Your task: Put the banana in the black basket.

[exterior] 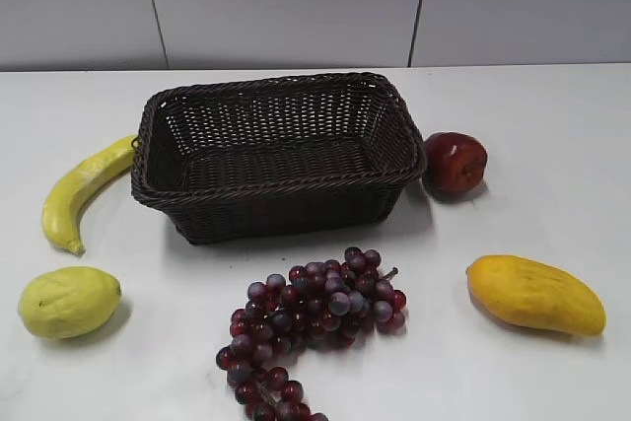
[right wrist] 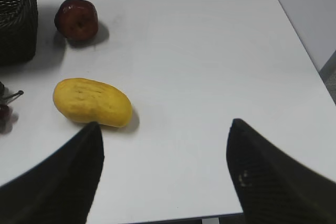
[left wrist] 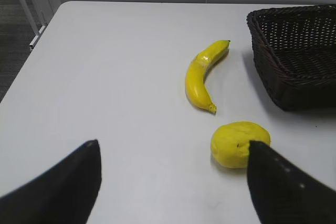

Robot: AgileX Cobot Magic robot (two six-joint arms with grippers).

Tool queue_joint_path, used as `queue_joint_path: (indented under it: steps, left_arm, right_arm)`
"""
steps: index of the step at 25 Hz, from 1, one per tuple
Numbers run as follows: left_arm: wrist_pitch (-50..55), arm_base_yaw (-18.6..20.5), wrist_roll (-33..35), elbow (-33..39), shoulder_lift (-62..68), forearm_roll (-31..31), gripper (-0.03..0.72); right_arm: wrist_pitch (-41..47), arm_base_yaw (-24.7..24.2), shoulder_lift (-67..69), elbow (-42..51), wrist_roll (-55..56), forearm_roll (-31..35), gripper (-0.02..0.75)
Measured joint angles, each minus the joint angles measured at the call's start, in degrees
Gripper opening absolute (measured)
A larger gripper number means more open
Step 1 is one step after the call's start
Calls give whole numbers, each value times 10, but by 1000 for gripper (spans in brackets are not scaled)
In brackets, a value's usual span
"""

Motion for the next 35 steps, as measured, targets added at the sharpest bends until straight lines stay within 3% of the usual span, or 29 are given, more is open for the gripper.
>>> queue_joint_path:
  steps: [24, 35]
  left_arm:
    - [-7, 0, 0, -4, 13, 1, 615]
    - [-244, 0, 0, -41, 244, -6, 602]
  right_arm:
    - [0, 0, 0, 0, 0, 0, 584]
    - [0, 0, 0, 0, 0, 0, 584]
